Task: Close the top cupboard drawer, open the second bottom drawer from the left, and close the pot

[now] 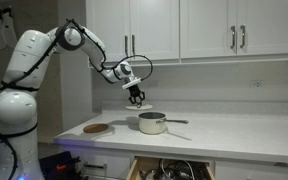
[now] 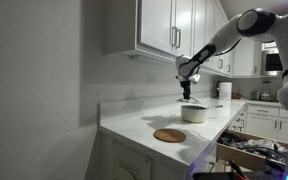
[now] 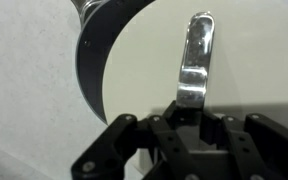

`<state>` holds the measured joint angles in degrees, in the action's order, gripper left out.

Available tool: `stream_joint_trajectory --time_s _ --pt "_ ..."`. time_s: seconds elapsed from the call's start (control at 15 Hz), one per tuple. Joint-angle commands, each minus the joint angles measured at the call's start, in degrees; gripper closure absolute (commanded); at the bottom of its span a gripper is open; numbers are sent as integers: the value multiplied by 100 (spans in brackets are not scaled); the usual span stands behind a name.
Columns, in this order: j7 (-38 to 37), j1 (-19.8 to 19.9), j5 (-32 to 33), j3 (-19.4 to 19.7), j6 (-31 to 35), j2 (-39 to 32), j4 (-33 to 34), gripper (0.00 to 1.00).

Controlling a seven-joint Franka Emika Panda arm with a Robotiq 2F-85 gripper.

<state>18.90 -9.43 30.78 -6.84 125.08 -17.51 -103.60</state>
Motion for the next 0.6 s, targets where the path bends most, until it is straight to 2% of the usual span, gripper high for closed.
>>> stream_joint_trajectory --time_s 0.0,0.53 --pt "112 3 -10 80 -237 -154 372 98" --pt "-187 -6 199 326 -67 -353 350 98"
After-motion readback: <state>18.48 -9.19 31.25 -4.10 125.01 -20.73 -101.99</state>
